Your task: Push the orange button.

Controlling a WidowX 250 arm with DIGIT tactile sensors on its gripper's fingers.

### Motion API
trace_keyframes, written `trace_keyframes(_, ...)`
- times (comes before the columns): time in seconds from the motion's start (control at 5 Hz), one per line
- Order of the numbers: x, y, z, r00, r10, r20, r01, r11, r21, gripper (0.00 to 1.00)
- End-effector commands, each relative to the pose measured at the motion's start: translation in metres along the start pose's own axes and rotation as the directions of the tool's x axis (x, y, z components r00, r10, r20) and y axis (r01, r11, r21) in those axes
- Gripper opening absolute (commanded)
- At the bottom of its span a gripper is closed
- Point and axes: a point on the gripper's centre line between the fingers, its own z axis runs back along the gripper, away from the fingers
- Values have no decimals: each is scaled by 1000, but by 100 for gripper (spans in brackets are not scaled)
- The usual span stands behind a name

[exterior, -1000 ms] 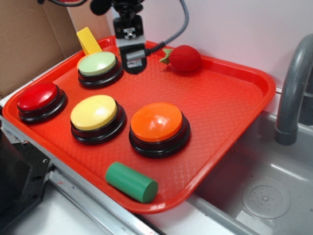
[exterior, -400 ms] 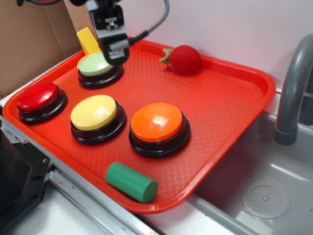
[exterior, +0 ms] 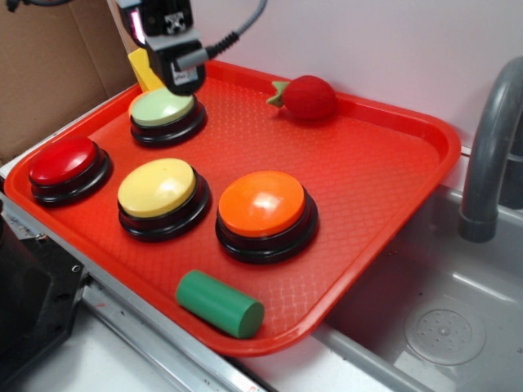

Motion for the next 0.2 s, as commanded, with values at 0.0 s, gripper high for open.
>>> trace_keyframes(0.0, 3, -9, 19, 990, 84, 115, -80, 996, -39, 100)
